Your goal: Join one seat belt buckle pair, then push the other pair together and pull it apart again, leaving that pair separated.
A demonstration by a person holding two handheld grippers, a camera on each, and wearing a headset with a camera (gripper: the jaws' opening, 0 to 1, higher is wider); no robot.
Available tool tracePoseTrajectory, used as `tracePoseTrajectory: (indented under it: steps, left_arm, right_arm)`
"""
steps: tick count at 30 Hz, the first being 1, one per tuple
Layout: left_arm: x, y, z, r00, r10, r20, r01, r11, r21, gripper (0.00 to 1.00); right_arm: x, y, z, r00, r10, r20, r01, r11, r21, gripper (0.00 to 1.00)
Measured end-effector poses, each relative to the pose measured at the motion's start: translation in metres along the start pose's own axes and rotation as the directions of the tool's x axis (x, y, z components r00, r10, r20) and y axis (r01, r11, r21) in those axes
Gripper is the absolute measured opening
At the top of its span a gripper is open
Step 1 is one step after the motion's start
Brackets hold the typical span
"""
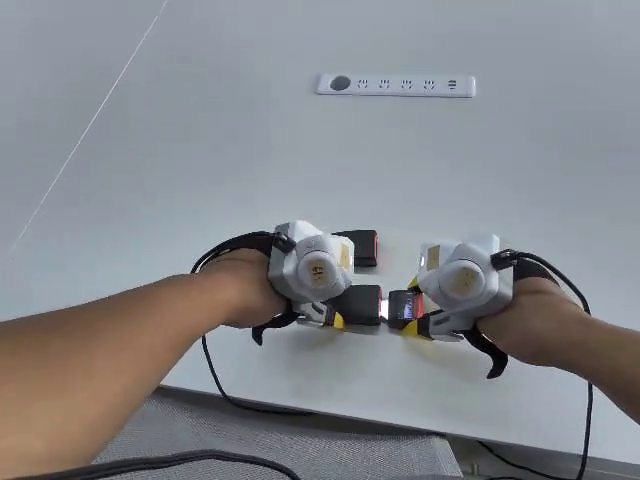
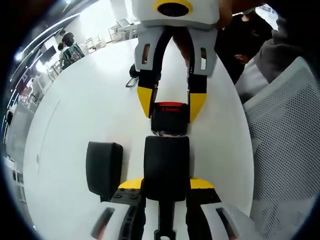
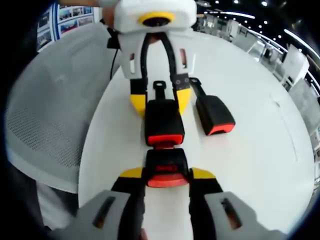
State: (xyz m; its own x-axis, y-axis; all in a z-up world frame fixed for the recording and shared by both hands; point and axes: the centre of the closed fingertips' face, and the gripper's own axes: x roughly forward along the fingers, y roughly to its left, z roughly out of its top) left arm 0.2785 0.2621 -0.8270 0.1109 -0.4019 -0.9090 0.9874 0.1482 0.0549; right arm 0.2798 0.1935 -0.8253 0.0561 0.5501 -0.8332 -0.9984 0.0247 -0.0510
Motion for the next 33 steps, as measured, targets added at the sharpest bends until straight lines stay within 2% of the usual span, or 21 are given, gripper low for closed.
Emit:
tracePoseTrajectory:
  steps: [5, 19, 26, 33]
  left_arm:
    - [-0.0005, -0.0002, -0.0008, 0.9997, -0.016, -0.016, 0.016, 1.000, 0.012, 0.30]
    - [-0.0005, -0.0006, -0.0014, 0.9999, -0.010, -0.013, 0.010, 1.000, 0.003, 0.31]
    - [0.0000, -0.0005, -0.0013, 0.9993, -0.006, -0.037, 0.006, 1.000, -0.012, 0.32]
    - [-0.0005, -0.0007, -0.0023, 0.9993, -0.004, -0.037, 0.004, 1.000, -0.011, 0.32]
  right_arm:
    - [0.0001, 0.0006, 0.0000, 1.0000, 0.002, 0.000, -0.002, 1.000, -0.001, 0.31]
    - [0.0005, 0.0000, -0.0004, 1.0000, 0.002, 0.001, -0.002, 1.000, -0.003, 0.32]
    - [0.0008, -0.0005, 0.0004, 0.9999, -0.007, -0.013, 0.007, 1.000, -0.018, 0.33]
    - [0.0008, -0.0004, 0.0002, 0.9999, -0.008, -0.012, 0.008, 1.000, -0.016, 0.33]
